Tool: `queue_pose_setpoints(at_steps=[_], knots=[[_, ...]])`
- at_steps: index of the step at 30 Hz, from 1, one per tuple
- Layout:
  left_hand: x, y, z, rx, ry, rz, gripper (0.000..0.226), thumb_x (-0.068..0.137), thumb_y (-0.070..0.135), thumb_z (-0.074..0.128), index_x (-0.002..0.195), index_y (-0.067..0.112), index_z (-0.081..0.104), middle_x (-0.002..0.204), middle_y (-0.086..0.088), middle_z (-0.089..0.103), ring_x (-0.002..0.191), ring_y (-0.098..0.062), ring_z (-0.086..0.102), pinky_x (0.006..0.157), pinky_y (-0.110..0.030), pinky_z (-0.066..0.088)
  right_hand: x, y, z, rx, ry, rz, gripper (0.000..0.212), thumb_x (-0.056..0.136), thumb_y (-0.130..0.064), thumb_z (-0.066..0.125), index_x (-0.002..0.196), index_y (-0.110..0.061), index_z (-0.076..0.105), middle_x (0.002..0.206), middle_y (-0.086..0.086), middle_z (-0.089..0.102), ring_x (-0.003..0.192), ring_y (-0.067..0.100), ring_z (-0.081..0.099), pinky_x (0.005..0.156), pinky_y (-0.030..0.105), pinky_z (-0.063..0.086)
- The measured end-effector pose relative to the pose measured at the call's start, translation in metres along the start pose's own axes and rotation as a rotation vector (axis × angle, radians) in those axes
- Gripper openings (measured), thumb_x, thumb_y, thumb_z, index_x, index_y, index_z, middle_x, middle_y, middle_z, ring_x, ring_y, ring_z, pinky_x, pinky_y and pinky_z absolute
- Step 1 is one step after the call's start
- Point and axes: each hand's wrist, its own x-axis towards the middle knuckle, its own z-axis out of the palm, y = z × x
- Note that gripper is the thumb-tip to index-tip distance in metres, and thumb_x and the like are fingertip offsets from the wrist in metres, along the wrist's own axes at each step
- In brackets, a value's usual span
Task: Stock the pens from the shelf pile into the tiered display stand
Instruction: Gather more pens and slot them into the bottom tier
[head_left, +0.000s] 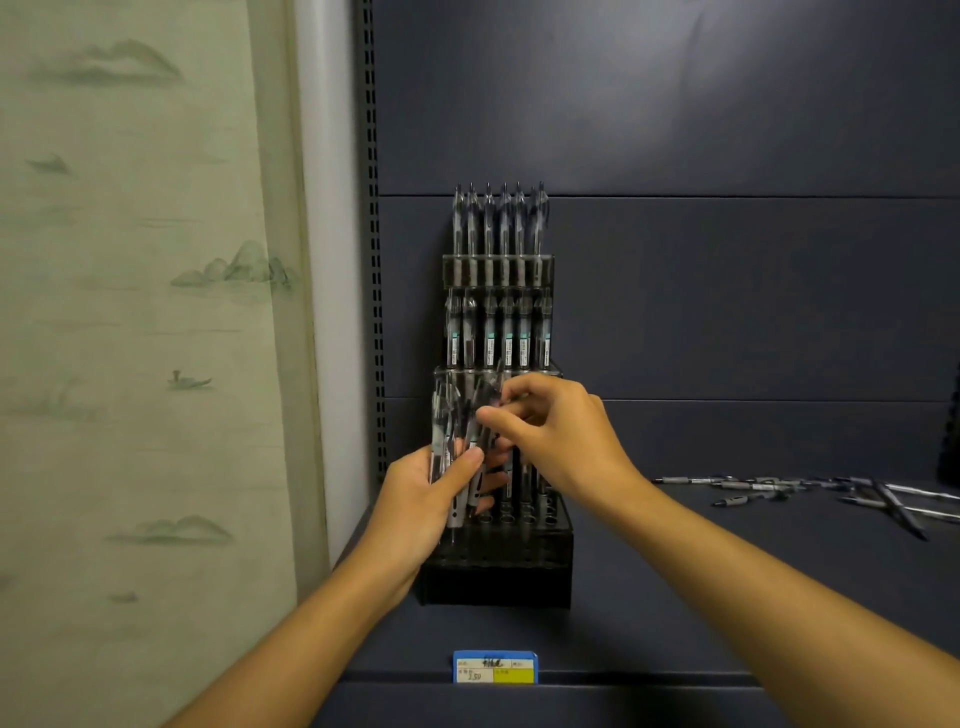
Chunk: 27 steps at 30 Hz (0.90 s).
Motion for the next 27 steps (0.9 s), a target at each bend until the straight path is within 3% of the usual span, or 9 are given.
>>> queue_pose_setpoints(at_steps=[4,16,20,27], knots=[[0.006,-0.004,-0.008,-0.058,0.041,-0.033,0.029,0.098,0.025,0.054,0.122,0.012,0.065,0.11,-0.004,0.075,0.102,-0.018,0.072,0.09,-0.035,0.058,0.005,0.002,-0.011,0.056,0.074,0.013,0.013,0.09,-0.029,0.071,0.101,-0.024,0.065,0.085,-0.004,0.074,0.07,0.007,0.072,0.066,0.028,0.061],[0.015,-0.01,-0.028,-0.08,0.104,-0.046,0.023,0.1,0.026,0.048,0.113,0.02,0.065,0.11,0.001,0.075,0.1,-0.02,0.073,0.088,-0.037,0.055,0.007,0.054,-0.034,-0.063,0.123,0.138,0.028,0.093,-0.027,0.068,0.118,-0.014,0.065,0.087,-0.011,0.071,0.068,-0.001,0.069,0.075,0.028,0.061],[0.015,-0.011,-0.029,-0.088,0.098,-0.056,0.025,0.099,0.029,0.049,0.116,0.02,0.065,0.109,0.001,0.076,0.099,-0.02,0.073,0.085,-0.035,0.056,0.002,0.059,-0.027,-0.066,0.097,0.133,0.017,0.093,-0.026,0.069,0.108,-0.02,0.065,0.086,-0.01,0.072,0.068,0.0,0.07,0.081,0.034,0.061],[0.015,-0.011,-0.035,-0.071,0.107,-0.05,0.023,0.1,0.029,0.047,0.118,0.025,0.062,0.106,0.006,0.076,0.097,-0.018,0.074,0.08,-0.033,0.057,-0.001,0.064,-0.02,-0.092,0.052,0.148,0.009,0.09,-0.026,0.072,0.096,-0.023,0.066,0.083,-0.006,0.074,0.066,0.002,0.07,0.076,0.031,0.061]])
